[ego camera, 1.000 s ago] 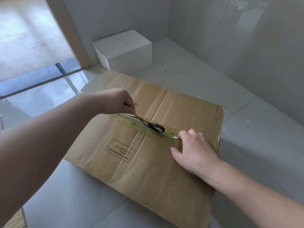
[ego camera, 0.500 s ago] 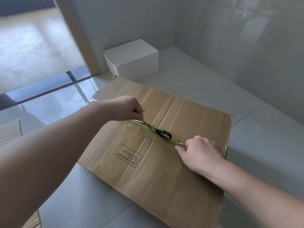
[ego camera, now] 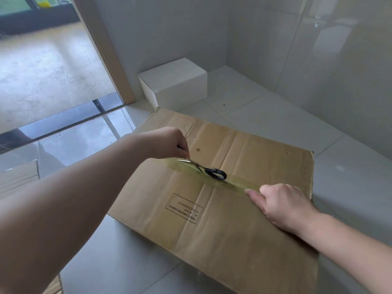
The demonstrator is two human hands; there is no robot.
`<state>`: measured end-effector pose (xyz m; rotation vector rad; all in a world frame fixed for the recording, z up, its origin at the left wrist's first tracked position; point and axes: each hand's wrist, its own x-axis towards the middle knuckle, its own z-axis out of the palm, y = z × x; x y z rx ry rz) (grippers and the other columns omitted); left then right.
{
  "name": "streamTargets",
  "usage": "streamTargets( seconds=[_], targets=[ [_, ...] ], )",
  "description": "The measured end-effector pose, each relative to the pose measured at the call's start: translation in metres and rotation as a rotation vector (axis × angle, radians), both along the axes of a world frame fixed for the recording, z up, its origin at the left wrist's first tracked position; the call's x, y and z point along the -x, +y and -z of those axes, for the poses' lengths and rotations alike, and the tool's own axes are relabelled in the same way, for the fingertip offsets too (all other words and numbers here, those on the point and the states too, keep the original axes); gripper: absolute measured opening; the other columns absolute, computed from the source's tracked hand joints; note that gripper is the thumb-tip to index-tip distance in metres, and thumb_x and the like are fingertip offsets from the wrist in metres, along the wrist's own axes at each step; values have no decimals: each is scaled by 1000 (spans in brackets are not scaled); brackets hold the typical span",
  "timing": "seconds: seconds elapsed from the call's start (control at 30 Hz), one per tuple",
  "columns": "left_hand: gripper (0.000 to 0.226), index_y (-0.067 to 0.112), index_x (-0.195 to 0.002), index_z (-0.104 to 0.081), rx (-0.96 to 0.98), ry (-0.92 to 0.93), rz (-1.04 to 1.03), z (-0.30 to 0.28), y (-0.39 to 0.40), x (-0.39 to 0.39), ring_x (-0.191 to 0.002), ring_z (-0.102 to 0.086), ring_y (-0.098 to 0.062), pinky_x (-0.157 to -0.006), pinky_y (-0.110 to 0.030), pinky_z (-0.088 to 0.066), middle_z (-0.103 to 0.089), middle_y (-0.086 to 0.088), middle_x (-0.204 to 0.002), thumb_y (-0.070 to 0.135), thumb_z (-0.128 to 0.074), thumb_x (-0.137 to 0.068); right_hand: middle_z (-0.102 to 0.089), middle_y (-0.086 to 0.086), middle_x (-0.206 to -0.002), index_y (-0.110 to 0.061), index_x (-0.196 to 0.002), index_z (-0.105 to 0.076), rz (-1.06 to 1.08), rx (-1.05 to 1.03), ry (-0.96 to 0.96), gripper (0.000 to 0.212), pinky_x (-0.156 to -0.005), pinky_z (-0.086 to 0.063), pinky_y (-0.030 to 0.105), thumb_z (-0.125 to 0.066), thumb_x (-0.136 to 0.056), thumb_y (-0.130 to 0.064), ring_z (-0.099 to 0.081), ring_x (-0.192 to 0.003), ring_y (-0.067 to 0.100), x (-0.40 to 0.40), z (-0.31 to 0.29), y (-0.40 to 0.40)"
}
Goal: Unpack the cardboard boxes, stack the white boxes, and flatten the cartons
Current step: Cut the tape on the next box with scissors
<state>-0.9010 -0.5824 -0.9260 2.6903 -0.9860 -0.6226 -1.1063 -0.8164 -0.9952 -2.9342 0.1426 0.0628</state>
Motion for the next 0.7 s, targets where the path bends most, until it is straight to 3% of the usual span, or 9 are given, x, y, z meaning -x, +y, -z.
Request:
streamTargets(
  seconds=[0.17, 0.27, 0.33, 0.4, 0.5, 0.57, 0.6, 0.67, 0.7],
  targets=[
    [12, 26, -85, -76, -5, 33, 12, 3, -9, 6, -79, -65, -13, -71, -29, -54, -69, 13, -82, 35, -68, -82, -51, -4, -58, -18, -57, -35, -51, 95, 32, 61, -59, -31, 31, -12, -78, -71, -62, -74, 23, 25, 4, -65],
    [14, 27, -87, -76, 27, 82, 55, 11, -27, 21, -76, -64, -6, -73, -29, -55, -68, 19, -81, 37, -66, -84, -38, -10, -51, -20, -54, -33, -46, 196, 36, 54, -56, -33, 30, -25, -84, -65, -62, -69, 19, 43, 3, -104],
    [16, 26, -86, -75, 37, 66, 91, 15, -42, 28, -69, -61, -2, -67, -26, -53, -66, 21, -77, 38, -65, -85, -40, -9, -48, -22, -53, -35, -26, 292, -7, 54, -51, -31, 29, -29, -89, -61, -61, -59, 18, 51, 0, -115],
    [19, 24, -84, -74, 21, 46, 118, 16, -51, 31, -66, -61, -8, -63, -27, -51, -67, 15, -76, 39, -63, -86, -44, -7, -45, -22, -53, -39, -29, 339, -72, 54, -44, -28, 26, -31, -92, -59, -57, -46, 21, 56, -2, -115],
    [22, 23, -80, -73, 1, 29, 137, 17, -52, 29, -54, -52, -4, -53, -22, -43, -62, 15, -64, 41, -62, -87, -51, 1, -53, -16, -66, -44, 34, 385, -64, 40, -42, -36, 29, -55, -84, -50, -56, -46, 27, 55, -9, -102],
    [22, 24, -80, -73, -1, 20, 141, 18, -51, 29, -53, -51, -2, -52, -21, -41, -61, 16, -62, 42, -62, -86, -54, 11, -70, -9, -75, -55, 54, 418, -119, 37, -46, -42, 33, -66, -77, -44, -56, -55, 30, 48, -14, -94],
    [22, 24, -81, -73, -1, 18, 143, 18, -51, 30, -56, -53, -4, -53, -22, -43, -62, 15, -65, 42, -62, -86, -57, 16, -85, -7, -86, -61, 61, 416, -117, 40, -53, -47, 38, -62, -78, -46, -59, -66, 33, 44, -16, -89],
    [23, 24, -82, -73, -5, 19, 143, 16, -51, 30, -63, -58, -9, -57, -25, -47, -65, 13, -71, 43, -61, -87, -48, 18, -132, -11, -126, -53, 74, 319, 10, 60, -91, -45, 47, -42, -88, -56, -52, -116, 35, 36, -17, -76],
    [22, 24, -82, -73, -6, 18, 145, 16, -51, 30, -64, -59, -9, -58, -25, -48, -65, 13, -72, 43, -61, -87, -28, 13, -151, -15, -143, -36, 78, 240, 88, 69, -109, -29, 44, -30, -91, -60, -31, -137, 30, 32, -10, -69]
  ],
)
